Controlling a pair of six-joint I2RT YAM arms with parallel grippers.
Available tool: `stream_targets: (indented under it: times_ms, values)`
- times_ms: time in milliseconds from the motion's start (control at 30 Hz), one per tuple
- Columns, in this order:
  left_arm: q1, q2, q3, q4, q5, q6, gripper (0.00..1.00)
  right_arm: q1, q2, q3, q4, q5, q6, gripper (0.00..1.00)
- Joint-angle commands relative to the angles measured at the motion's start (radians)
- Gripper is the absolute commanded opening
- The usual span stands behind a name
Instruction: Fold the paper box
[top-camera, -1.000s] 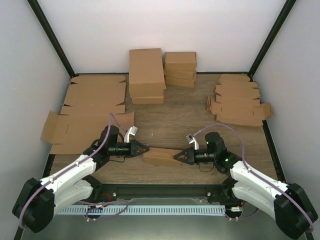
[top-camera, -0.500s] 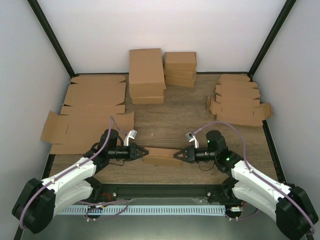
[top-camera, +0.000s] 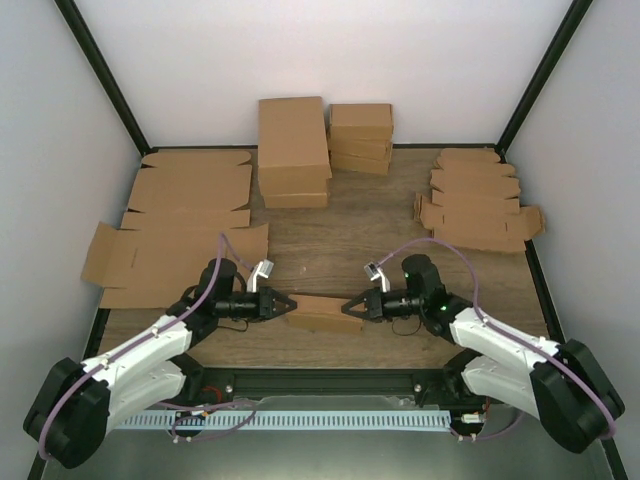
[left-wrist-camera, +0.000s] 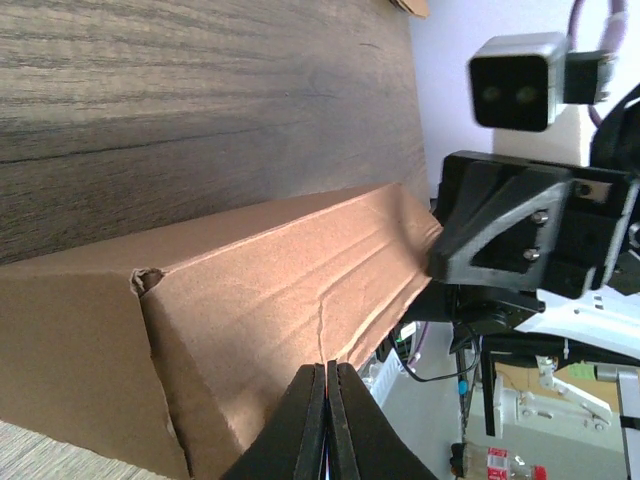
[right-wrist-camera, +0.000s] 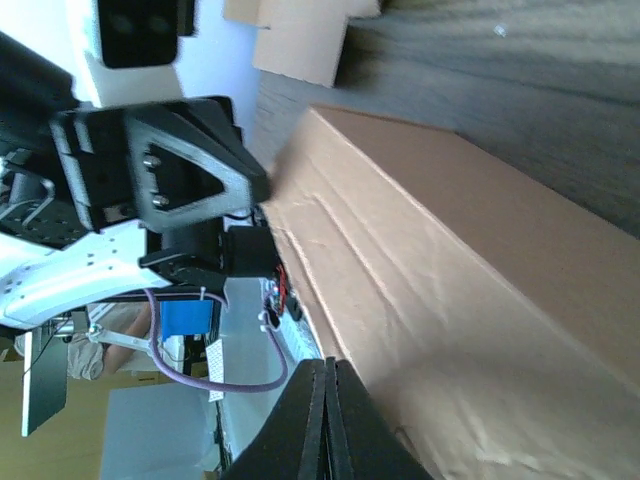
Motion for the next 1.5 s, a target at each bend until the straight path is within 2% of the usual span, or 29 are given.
stream_targets:
  times_ms: [0,300,500,633,800,1167,1367,1467]
  values:
    - [0.004,0.000,-0.025,-0.020,-0.020,0.021,0.05,-0.009,0.042,-0.051,0.123,-0.034,-0.002,0.01]
    - [0.004,0.023,-0.045,0.016,-0.011,0.009,0.05,-0.014,0.052,-0.098,0.157,-0.038,0.015,0.01]
    - [0.008,-0.015,0.076,-0.094,-0.021,0.040,0.05,-0.029,-0.012,0.026,-0.001,-0.041,-0.037,0.01]
    - [0.039,-0.019,0.129,-0.158,-0.025,0.064,0.05,-0.095,-0.034,0.061,-0.068,-0.077,-0.073,0.01]
    - [0.064,-0.011,0.082,-0.122,-0.007,0.068,0.05,-0.183,-0.032,0.013,-0.058,-0.145,-0.103,0.01]
    - [0.064,0.048,-0.098,0.095,0.020,0.004,0.04,-0.190,0.075,-0.135,0.129,-0.158,-0.082,0.01]
    - [0.064,0.106,-0.110,0.131,0.017,0.015,0.04,-0.190,0.116,-0.144,0.146,-0.153,-0.100,0.01]
    - [0.064,0.097,-0.068,0.065,0.017,0.043,0.04,-0.190,0.099,-0.104,0.083,-0.158,-0.123,0.01]
